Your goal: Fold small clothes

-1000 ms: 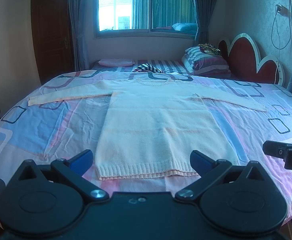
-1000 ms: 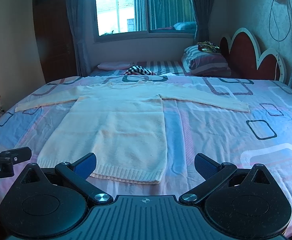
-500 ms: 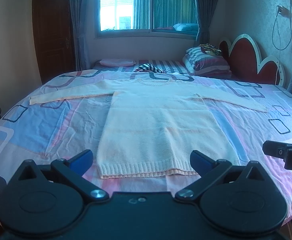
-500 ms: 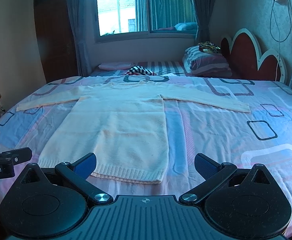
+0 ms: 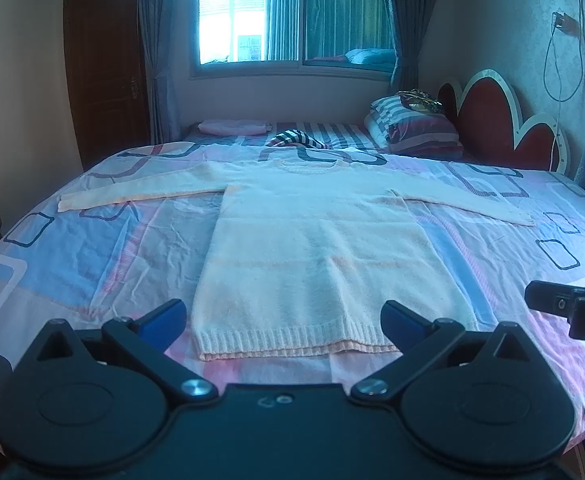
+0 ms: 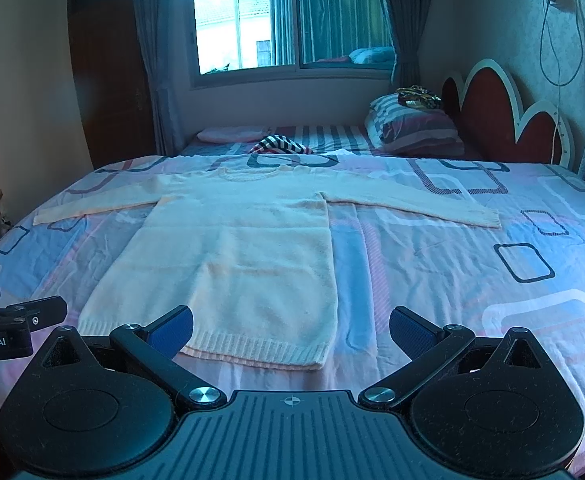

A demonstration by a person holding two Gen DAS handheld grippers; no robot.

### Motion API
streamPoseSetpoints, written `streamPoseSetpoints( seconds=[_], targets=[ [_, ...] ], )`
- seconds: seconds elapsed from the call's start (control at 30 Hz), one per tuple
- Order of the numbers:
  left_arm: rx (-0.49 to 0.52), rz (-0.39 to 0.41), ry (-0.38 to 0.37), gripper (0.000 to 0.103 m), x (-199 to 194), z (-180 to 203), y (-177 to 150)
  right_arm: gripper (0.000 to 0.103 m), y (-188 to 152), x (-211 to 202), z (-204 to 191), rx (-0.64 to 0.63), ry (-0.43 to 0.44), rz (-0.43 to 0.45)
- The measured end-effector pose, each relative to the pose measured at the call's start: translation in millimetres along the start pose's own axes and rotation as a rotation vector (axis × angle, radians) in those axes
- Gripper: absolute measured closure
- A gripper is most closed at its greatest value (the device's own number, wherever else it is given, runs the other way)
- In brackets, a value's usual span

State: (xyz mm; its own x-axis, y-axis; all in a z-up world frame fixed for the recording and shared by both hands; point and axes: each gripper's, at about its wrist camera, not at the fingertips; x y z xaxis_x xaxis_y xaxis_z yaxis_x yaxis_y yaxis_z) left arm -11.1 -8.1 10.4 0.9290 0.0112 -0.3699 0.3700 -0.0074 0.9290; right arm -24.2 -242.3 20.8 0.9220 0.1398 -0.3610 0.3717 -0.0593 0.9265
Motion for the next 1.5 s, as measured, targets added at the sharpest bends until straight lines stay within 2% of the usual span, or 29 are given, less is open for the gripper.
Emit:
streamPoseSetpoints(
  seconds=[0.8, 1.2, 1.4, 1.5],
  targets=[
    [-0.001, -0.004, -0.003, 0.001, 6.3, 3.2, 3.2, 0.000, 3.2, 5.8, 0.6, -0.007, -0.011, -0.001],
    [0.011, -0.013, -0.045, 0.001, 51.7, 17.8, 17.1, 0.000, 14.4, 37.2, 29.0, 0.011, -0.082, -0.008],
    [0.001, -0.032, -0.050, 0.001, 85.6, 21.3, 19.0, 0.000, 20.3, 71.5, 52.4, 0.024, -0.124, -0.021],
    [0.008, -0.043, -0.028, 0.001, 110.3, 23.9, 21.2, 0.000, 24.1, 93.3, 65.0, 0.032, -0.147, -0.026]
  ],
)
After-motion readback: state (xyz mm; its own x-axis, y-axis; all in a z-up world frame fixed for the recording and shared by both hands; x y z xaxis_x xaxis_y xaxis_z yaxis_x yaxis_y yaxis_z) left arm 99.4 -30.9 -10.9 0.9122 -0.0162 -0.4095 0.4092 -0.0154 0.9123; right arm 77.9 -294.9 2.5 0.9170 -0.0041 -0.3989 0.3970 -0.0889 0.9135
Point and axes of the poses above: each gripper's, at about its wrist camera, not at the fingertips, and x roughly the way its jaws point, z to its right, y to its top, and after that the axes turned 14 degrees about z, right-handed
